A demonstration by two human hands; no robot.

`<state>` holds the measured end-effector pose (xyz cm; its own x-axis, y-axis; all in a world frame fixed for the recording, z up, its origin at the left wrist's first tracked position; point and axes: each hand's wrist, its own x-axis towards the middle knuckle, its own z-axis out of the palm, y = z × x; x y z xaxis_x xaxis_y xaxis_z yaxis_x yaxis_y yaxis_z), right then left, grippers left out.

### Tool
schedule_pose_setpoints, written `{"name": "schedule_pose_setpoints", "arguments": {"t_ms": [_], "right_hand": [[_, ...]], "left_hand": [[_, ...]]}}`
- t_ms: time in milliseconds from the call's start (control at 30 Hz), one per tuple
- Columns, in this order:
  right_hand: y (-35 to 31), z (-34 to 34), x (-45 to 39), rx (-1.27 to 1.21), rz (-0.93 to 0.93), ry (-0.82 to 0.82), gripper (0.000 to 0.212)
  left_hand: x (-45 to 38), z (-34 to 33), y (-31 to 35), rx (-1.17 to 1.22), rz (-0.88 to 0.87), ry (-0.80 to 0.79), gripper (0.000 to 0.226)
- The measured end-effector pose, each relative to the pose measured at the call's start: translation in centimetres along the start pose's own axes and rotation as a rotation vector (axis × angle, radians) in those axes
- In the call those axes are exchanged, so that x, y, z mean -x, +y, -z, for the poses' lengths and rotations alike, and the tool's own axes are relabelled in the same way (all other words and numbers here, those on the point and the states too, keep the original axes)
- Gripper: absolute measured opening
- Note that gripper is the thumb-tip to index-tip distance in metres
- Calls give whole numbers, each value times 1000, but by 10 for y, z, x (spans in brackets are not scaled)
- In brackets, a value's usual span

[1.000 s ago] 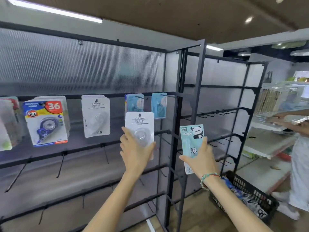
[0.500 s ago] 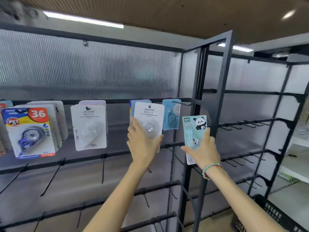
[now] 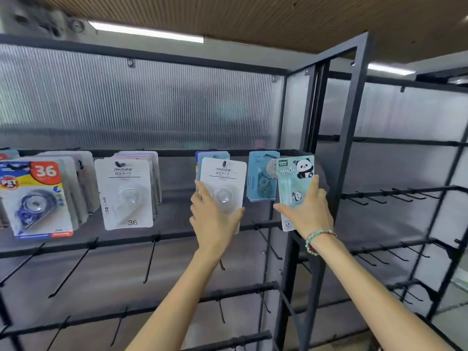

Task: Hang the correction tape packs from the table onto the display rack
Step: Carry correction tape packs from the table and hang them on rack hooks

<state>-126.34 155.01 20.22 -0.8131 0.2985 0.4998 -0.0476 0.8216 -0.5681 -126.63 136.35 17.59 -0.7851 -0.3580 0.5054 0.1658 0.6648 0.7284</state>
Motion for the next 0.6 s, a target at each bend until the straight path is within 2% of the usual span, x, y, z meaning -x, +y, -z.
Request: {"name": "schedule_pose_setpoints", "arguments": {"t_ms": [367, 600], "right_hand": [[12, -4, -25, -87, 100, -32, 117], [22, -10, -29, -20, 118, -159, 122]], "left_hand": [[-3, -15, 5, -46, 73, 82, 123], [-12, -27, 4, -54, 99, 115, 125]]}}
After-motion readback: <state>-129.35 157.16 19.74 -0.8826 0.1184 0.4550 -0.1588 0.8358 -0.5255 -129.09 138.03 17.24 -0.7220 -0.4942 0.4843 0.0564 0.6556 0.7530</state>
